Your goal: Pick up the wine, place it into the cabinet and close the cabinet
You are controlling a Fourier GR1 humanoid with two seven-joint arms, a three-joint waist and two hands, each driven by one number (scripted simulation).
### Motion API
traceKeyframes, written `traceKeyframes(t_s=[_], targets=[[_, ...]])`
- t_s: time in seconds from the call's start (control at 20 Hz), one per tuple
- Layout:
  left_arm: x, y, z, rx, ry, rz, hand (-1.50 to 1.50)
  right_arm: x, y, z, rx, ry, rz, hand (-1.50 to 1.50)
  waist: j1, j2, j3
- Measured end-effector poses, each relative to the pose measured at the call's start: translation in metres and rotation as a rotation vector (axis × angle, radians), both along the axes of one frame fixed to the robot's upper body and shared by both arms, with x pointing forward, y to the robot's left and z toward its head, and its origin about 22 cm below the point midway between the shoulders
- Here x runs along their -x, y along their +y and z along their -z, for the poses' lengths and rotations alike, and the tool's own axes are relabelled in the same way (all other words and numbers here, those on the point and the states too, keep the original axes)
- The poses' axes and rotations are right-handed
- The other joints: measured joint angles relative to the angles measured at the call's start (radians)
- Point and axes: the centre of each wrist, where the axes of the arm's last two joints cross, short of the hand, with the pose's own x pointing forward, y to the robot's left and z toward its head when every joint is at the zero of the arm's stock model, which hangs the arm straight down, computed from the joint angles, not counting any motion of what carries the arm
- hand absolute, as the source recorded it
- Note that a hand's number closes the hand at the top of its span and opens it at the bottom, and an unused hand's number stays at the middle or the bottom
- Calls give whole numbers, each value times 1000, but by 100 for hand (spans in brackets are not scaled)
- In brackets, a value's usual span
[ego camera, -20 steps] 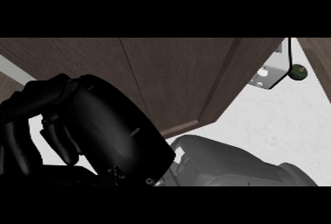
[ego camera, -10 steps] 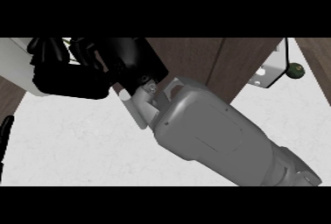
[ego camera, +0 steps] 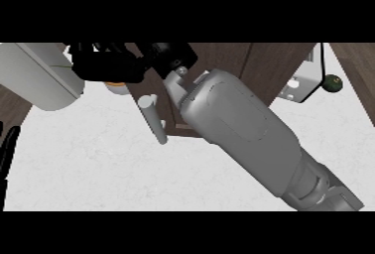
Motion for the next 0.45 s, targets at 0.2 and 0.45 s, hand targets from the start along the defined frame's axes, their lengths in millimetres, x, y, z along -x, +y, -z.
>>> traceKeyframes(t_s=[0.2,0.45], targets=[[0,-1,1,-1,-2,6,-150,-9,-7,8,25,-58,-6,150,7,-11,-2],[-4,3,-4,0,-5,7,-150,-15,-15,13,56,-114,-12,150,7,-18,-2]])
